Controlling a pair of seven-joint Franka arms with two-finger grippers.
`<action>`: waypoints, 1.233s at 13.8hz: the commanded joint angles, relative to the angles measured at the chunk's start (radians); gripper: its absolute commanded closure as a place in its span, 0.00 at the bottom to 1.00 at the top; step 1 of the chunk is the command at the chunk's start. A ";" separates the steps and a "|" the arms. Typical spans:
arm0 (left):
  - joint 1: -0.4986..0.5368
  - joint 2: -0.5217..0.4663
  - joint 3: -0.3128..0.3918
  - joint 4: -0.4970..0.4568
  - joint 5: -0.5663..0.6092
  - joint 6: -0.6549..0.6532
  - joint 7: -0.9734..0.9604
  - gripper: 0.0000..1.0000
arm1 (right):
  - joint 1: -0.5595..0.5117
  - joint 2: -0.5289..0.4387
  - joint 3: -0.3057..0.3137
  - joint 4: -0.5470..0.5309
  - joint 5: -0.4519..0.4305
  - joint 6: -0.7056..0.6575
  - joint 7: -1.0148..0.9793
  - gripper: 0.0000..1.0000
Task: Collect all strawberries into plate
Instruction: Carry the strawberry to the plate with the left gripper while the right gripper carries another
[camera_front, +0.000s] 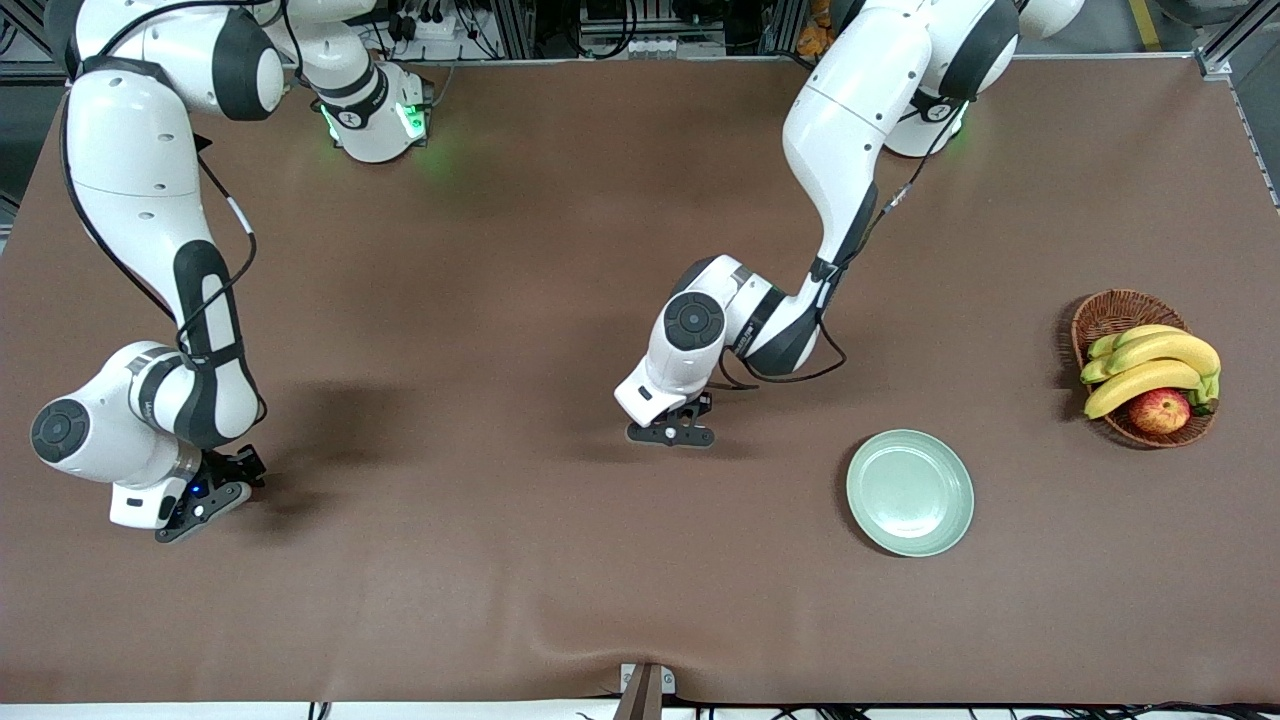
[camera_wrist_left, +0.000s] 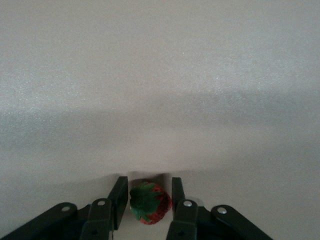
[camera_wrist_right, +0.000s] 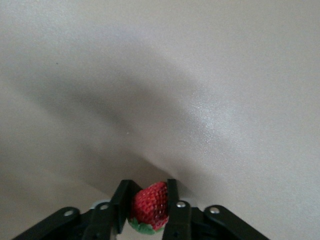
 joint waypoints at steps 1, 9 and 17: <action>-0.010 0.013 0.007 0.017 0.027 0.006 -0.023 0.56 | -0.019 0.004 0.011 0.009 0.008 -0.011 -0.034 0.77; -0.002 -0.004 0.010 0.017 0.050 -0.003 -0.017 1.00 | -0.008 -0.036 0.013 0.026 0.014 -0.084 -0.057 1.00; 0.113 -0.188 0.016 0.003 0.052 -0.257 0.094 1.00 | 0.061 -0.086 0.152 0.149 0.072 -0.265 -0.193 0.99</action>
